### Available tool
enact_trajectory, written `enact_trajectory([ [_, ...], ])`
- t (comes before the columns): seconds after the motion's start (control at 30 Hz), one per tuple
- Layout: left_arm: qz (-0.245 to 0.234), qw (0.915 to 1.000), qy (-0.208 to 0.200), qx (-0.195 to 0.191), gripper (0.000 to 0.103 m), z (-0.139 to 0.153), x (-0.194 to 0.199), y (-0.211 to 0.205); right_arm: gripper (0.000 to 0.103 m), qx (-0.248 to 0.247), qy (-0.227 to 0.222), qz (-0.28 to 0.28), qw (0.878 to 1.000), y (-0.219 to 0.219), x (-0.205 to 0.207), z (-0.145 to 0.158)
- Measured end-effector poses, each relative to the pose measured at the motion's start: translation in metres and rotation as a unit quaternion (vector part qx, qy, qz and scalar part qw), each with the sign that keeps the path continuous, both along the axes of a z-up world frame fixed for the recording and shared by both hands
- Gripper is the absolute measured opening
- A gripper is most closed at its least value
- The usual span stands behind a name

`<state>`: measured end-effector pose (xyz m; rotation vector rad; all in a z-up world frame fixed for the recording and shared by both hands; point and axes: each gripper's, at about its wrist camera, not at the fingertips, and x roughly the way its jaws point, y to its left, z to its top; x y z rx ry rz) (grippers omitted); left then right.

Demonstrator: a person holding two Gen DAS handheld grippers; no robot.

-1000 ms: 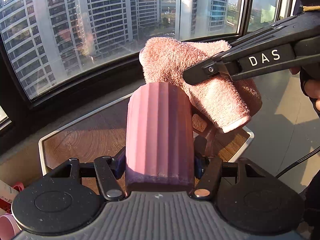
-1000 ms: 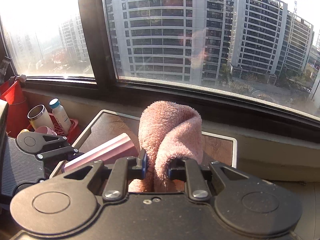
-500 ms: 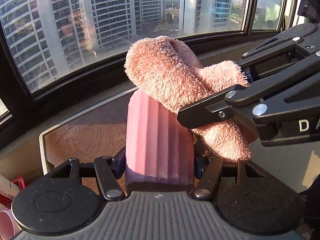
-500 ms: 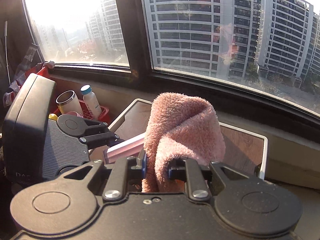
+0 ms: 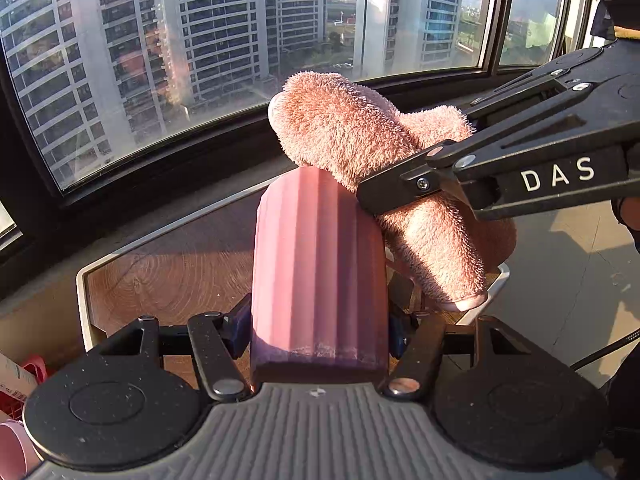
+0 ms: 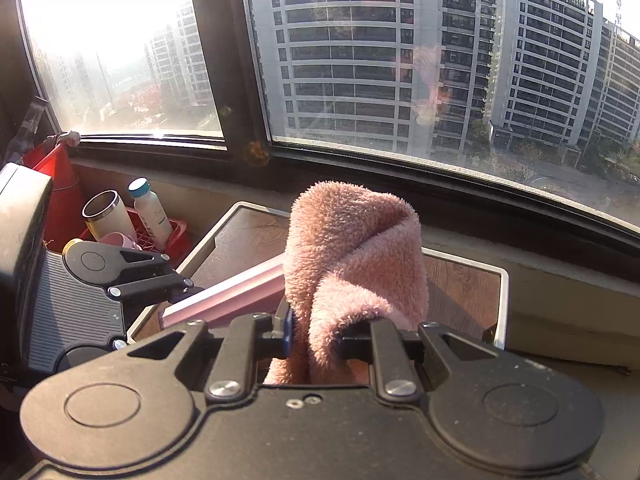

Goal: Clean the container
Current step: 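Wipe the cup's outer wall again with the towel in the right tool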

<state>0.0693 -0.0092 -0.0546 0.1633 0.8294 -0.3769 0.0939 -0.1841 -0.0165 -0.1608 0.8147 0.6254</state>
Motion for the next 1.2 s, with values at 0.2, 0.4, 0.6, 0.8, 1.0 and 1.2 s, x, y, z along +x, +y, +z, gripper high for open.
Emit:
enact_trajectory([
  [0.2,-0.001,1.0,-0.001,-0.002,0.062,0.001,0.0,0.001,0.017,-0.011,-0.012,-0.022,1.0,-0.006,0.006,0.0],
  [0.4,0.025,0.9996,0.013,0.003,0.062,-0.005,0.009,0.006,0.017,0.031,-0.011,0.004,0.999,-0.008,0.0,0.014],
  [0.6,0.027,0.9996,0.013,0.003,0.062,-0.006,0.01,0.005,0.017,0.049,0.013,0.068,0.996,0.005,-0.013,0.012],
  [0.8,0.014,0.9999,0.009,0.0,0.062,-0.005,0.007,0.002,0.017,0.06,0.067,0.061,0.994,0.004,-0.004,-0.002],
  [1.0,0.013,0.9999,0.009,-0.007,0.062,-0.004,0.007,0.004,0.017,0.072,0.073,0.02,0.995,-0.008,0.008,-0.002],
  [1.2,0.018,0.9998,0.011,-0.008,0.062,-0.006,0.009,0.007,0.017,0.048,0.053,-0.006,0.997,-0.005,0.013,-0.006],
])
